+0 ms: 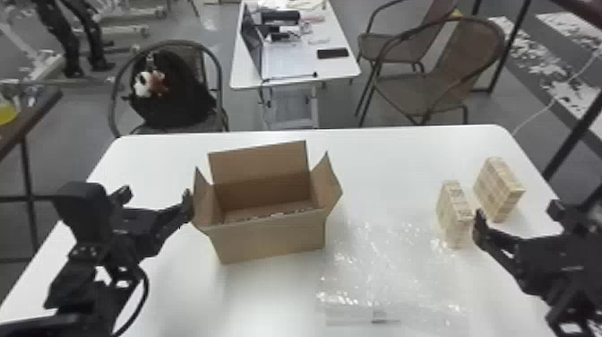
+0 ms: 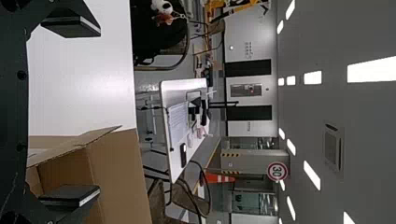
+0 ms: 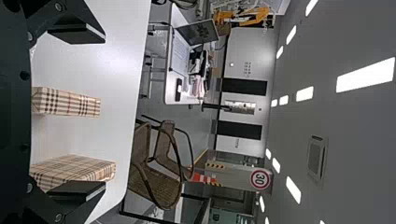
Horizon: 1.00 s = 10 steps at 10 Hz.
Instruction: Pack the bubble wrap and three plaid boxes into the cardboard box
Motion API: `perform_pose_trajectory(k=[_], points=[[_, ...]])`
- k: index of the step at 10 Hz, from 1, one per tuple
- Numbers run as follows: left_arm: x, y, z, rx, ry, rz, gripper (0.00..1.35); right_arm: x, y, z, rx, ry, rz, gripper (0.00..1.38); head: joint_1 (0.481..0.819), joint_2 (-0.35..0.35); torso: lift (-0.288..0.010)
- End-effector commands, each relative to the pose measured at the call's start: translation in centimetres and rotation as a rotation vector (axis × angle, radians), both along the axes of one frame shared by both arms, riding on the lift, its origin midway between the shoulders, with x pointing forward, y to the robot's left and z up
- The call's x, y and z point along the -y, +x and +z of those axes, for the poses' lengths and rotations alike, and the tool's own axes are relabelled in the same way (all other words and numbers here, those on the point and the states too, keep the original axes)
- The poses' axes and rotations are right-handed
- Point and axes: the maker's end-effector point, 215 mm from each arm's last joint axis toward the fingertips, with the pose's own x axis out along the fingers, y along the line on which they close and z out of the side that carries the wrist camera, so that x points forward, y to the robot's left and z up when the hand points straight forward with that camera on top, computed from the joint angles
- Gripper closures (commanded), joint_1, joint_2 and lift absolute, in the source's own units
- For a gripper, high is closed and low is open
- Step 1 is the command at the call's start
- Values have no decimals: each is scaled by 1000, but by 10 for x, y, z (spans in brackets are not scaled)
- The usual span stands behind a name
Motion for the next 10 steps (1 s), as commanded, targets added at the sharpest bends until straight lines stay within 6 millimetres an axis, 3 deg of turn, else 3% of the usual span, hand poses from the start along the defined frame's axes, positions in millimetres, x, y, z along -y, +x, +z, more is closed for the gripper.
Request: perform_pose_trajectory(k=[1,5,7,9,10], points=[[1,-1,0,3,-4,0,122,-2,0,2,10,5,10,183,695,89,-92],[5,-2,3,17,0,-8,122,-4,-3,-3,13,44,19,183,695,92,-92],[7,-6,17,117,-7,2,122,-5,-3,-3,13,49,20,183,695,89,-92],[5,-7,12,101,-18,8,122,-5,-3,-5,-1,51,19,183,695,90,-92],[7,-5,1,59,-50,6,122,-4,-3,-7,-9,52,17,185,695,90,-92]])
